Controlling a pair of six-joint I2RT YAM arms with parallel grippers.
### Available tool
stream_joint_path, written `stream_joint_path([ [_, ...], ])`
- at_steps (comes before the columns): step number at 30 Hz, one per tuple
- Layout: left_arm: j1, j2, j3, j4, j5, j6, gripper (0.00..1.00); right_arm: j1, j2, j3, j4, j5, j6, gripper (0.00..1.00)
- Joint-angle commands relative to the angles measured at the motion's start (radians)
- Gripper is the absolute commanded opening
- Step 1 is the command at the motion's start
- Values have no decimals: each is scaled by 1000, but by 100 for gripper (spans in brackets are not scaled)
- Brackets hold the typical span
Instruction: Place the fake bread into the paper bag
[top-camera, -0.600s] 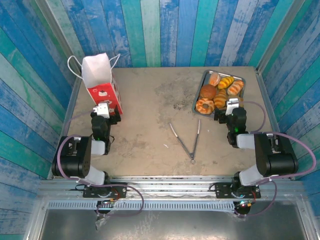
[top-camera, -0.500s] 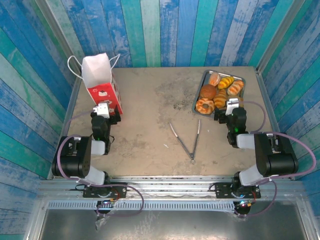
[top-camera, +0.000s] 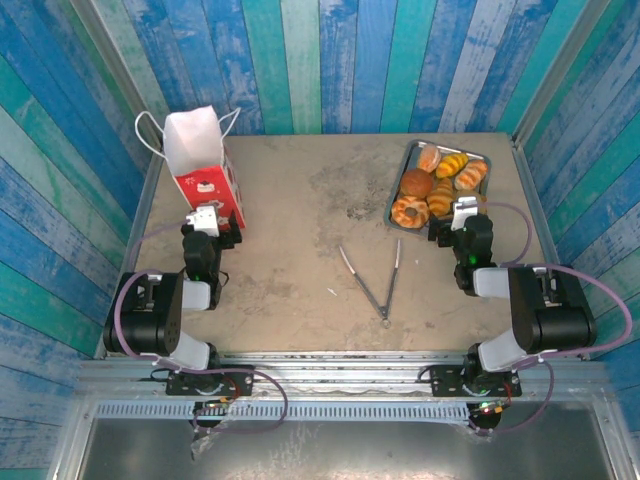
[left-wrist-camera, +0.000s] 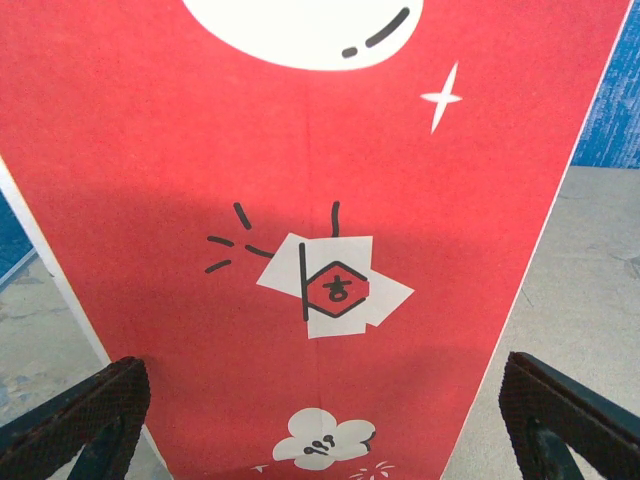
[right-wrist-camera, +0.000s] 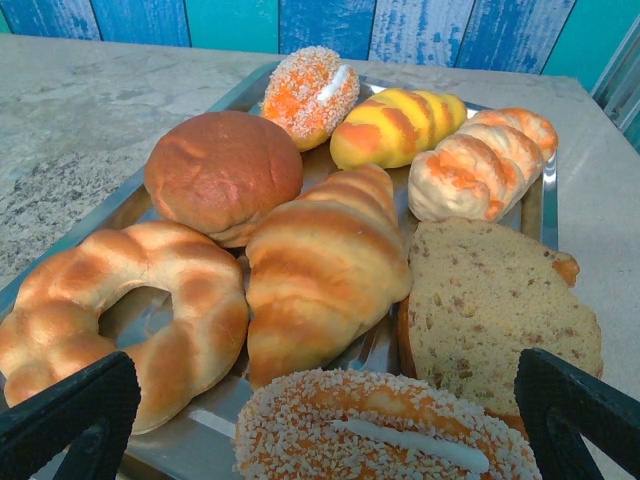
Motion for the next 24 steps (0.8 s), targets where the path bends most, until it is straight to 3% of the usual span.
stream_joint_path([
  [1,1,14,10,-2,4,5,94,3,5,13,-3,8,-7,100],
  [10,1,10,2,11,-6,1,94,3,0,7,5,9,-8,100],
  [14,1,-109,-45,-2,-60,-21,94,3,-80,9,-66,20,-1,100],
  [19,1,-443,-37,-291,-96,-69,94,2,-276,10,-264,34,56,100],
  [24,-1,-729,47,-662,-123,-225,94,1,-470,66,-551,42,185,100],
])
